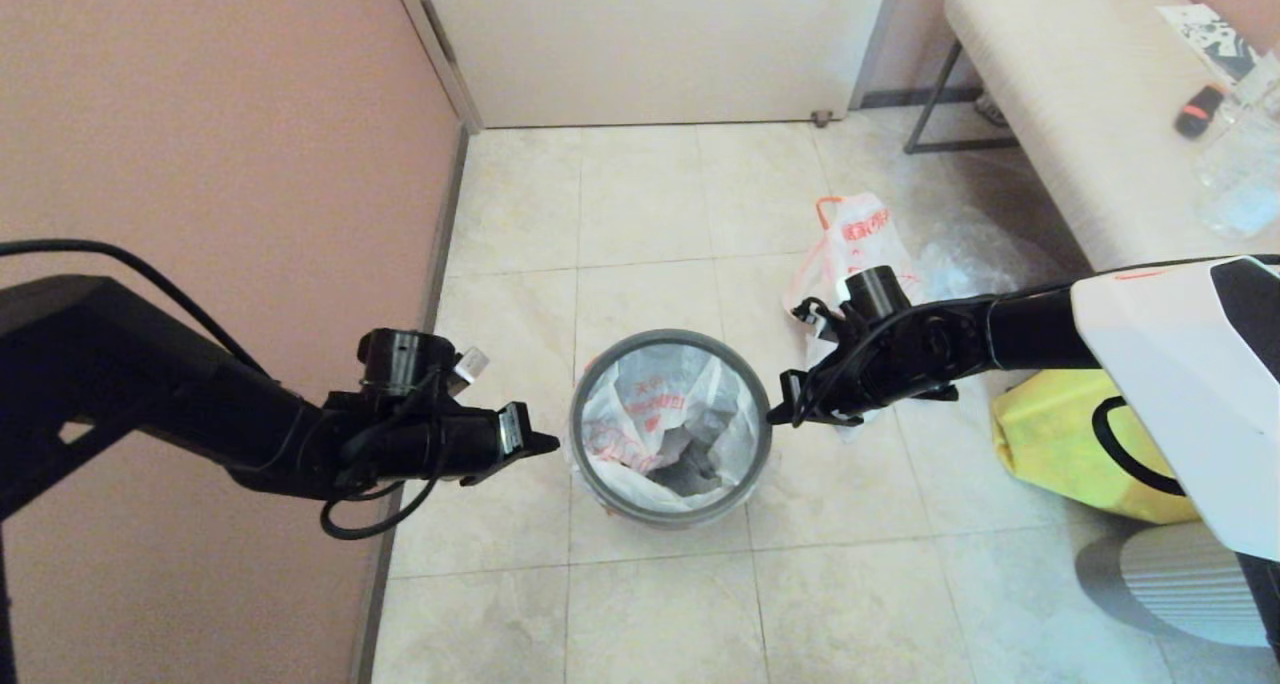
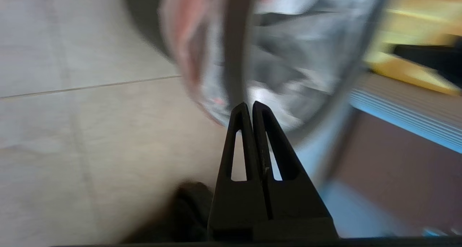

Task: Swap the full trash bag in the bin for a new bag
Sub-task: Place the trash can ring on the trash can

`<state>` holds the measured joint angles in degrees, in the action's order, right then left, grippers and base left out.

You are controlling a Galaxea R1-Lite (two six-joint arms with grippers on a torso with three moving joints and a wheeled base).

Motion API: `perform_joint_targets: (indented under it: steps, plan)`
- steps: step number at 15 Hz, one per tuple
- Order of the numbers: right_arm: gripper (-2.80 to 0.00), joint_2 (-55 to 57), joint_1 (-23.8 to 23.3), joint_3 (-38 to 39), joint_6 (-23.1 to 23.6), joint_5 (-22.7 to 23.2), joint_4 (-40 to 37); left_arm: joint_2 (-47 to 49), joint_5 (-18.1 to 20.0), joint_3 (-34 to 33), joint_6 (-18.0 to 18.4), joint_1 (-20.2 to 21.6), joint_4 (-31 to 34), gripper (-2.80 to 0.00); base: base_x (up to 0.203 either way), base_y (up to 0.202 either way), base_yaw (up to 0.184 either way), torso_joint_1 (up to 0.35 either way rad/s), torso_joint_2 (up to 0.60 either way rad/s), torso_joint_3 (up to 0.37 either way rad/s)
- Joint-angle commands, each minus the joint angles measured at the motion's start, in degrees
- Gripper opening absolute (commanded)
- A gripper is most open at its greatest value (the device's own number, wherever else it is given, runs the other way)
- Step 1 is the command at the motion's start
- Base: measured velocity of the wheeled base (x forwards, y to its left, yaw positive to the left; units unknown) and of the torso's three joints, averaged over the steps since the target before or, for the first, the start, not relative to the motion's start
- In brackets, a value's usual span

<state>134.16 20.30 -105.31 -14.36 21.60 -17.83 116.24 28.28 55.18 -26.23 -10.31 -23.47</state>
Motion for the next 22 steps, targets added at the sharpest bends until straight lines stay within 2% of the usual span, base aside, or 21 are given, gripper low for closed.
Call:
perform_joint_targets:
  steps: [1,3,6,9,14,17,19,22]
  plan:
    - [-2.80,-1.1,0.4,-0.1,-0.2,0.1,-0.1,-3.6,4.2,-1.3,-0.3,1.0,-0.1,-2.80,0.000,0.000,0.000,0.000,0.00,0.000]
    - [-2.80,-1.7,0.2,-0.2,-0.4,0.3,0.0,-4.5,6.9,-1.8,-0.4,1.0,-0.1,-2.80,0.000,0.000,0.000,0.000,0.00,0.000]
    - [-2.80,-2.0,-1.1,-0.2,-0.4,6.0,-0.2,-3.5,9.3,2.9,-0.2,0.7,0.0,-2.80,0.000,0.000,0.000,0.000,0.00,0.000]
    - [-2.80,-0.4,-2.3,-2.9,-0.3,8.7,-0.1,1.8,9.2,9.6,0.0,-0.5,0.0,-2.80,0.000,0.000,0.000,0.000,0.00,0.000]
    - [-2.80,2.5,-4.1,-4.4,-0.1,14.8,-0.2,12.0,6.5,19.9,0.1,-3.1,0.5,-2.80,0.000,0.000,0.000,0.000,0.00,0.000]
    - [-2.80,4.7,-4.0,-3.9,1.1,15.8,-0.2,13.4,5.8,21.7,0.2,-3.1,0.4,-2.80,0.000,0.000,0.000,0.000,0.00,0.000]
    - [-2.80,4.2,-4.0,-3.3,1.1,18.7,-0.3,14.0,5.7,21.7,0.2,-3.0,0.3,-2.80,0.000,0.000,0.000,0.000,0.00,0.000]
    - [-2.80,5.4,-3.9,-3.7,1.1,18.9,-0.1,14.9,5.6,22.0,0.2,-2.7,0.1,-2.80,0.000,0.000,0.000,0.000,0.00,0.000]
